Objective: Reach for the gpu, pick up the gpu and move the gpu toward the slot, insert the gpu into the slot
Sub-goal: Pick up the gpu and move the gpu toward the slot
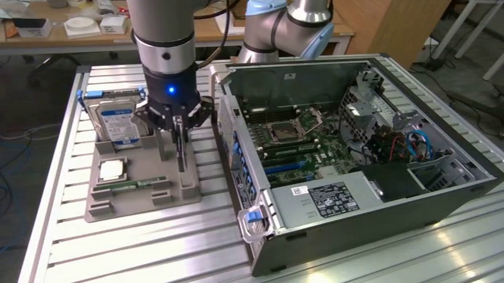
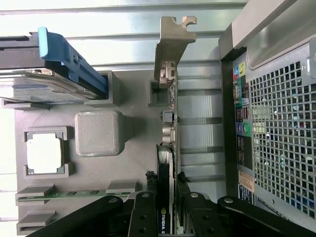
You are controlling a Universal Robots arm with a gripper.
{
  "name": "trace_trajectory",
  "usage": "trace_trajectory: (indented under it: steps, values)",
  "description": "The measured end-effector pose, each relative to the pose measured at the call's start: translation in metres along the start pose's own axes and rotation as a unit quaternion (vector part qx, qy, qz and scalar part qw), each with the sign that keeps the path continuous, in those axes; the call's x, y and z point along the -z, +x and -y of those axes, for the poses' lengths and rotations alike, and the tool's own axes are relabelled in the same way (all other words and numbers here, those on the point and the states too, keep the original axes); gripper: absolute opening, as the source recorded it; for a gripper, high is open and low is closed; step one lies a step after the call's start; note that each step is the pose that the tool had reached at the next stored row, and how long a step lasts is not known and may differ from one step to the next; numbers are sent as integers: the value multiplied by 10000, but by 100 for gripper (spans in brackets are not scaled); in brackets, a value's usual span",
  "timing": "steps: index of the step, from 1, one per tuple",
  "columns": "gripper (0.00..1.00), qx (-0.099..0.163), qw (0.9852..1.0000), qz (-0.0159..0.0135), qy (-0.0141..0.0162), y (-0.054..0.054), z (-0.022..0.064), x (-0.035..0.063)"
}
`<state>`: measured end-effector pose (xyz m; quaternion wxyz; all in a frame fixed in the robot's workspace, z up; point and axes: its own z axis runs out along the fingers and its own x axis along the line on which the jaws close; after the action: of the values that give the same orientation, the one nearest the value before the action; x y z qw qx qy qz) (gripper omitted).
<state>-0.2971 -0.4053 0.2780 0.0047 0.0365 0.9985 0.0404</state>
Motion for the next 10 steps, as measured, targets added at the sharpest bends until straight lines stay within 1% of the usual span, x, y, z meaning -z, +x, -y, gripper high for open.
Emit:
trace_trajectory:
  steps: [10]
  values:
    - [26, 6, 10000, -5, -63, -1, -9, 113]
